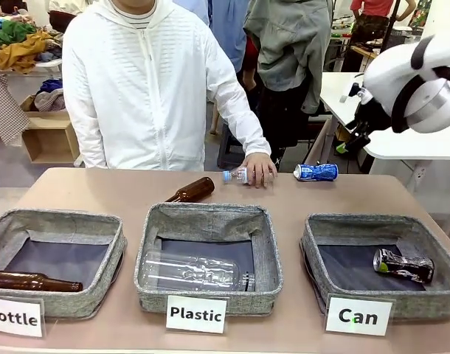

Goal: Sort the can waste into the basket.
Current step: Pick up the can waste from the table and place it in the right Fabric basket.

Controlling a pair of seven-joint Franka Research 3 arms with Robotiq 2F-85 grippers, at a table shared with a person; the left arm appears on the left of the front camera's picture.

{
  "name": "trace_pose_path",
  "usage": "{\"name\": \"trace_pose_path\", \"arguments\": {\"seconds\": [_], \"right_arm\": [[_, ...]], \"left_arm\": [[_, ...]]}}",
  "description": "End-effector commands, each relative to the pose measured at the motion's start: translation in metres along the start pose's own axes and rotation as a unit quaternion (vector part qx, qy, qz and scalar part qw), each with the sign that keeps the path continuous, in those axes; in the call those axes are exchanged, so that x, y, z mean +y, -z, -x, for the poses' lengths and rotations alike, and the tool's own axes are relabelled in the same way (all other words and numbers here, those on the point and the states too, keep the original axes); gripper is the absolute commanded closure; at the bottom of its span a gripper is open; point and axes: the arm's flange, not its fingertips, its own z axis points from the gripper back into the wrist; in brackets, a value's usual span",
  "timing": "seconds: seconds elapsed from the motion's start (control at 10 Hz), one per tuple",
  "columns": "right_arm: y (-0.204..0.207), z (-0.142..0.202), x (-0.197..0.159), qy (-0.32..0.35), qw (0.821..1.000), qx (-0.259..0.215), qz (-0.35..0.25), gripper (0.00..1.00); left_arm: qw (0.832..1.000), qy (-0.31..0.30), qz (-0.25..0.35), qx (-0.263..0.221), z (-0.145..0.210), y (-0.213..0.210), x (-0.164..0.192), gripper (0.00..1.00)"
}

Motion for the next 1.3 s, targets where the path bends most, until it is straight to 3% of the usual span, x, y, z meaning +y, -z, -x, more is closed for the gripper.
{"name": "trace_pose_path", "arguments": {"seconds": [0.0,0.2,0.4,0.6,0.7,0.9,1.1,1.2], "right_arm": [[-0.015,-0.003,-0.010,0.035,0.998,-0.046,-0.019,0.00],[-0.007,-0.004,-0.003,0.019,1.000,-0.018,-0.008,0.00],[0.016,-0.026,-0.007,-0.141,0.987,0.067,-0.030,0.00],[0.034,-0.034,-0.024,-0.230,0.964,0.112,-0.075,0.00],[0.034,-0.023,-0.037,-0.226,0.964,0.092,-0.102,0.00],[-0.025,0.041,-0.040,-0.154,0.982,-0.005,-0.108,0.00],[-0.058,0.104,-0.036,-0.047,0.993,-0.006,-0.110,0.00],[-0.055,0.110,-0.030,-0.048,0.993,0.003,-0.107,0.00]], "left_arm": [[1.000,0.004,-0.002,-0.001,0.000,-0.001,-0.002,0.00],[1.000,0.004,-0.002,-0.001,0.000,-0.001,-0.002,0.00],[1.000,0.004,-0.002,-0.001,0.000,-0.001,-0.002,0.00],[1.000,0.004,-0.002,-0.001,0.000,-0.001,-0.002,0.00],[1.000,0.004,-0.002,-0.001,0.000,-0.001,-0.002,0.00],[1.000,0.004,-0.002,-0.001,0.000,-0.001,-0.002,0.00],[1.000,0.004,-0.002,-0.001,0.000,-0.001,-0.002,0.00],[1.000,0.004,-0.002,-0.001,0.000,-0.001,-0.002,0.00]]}}
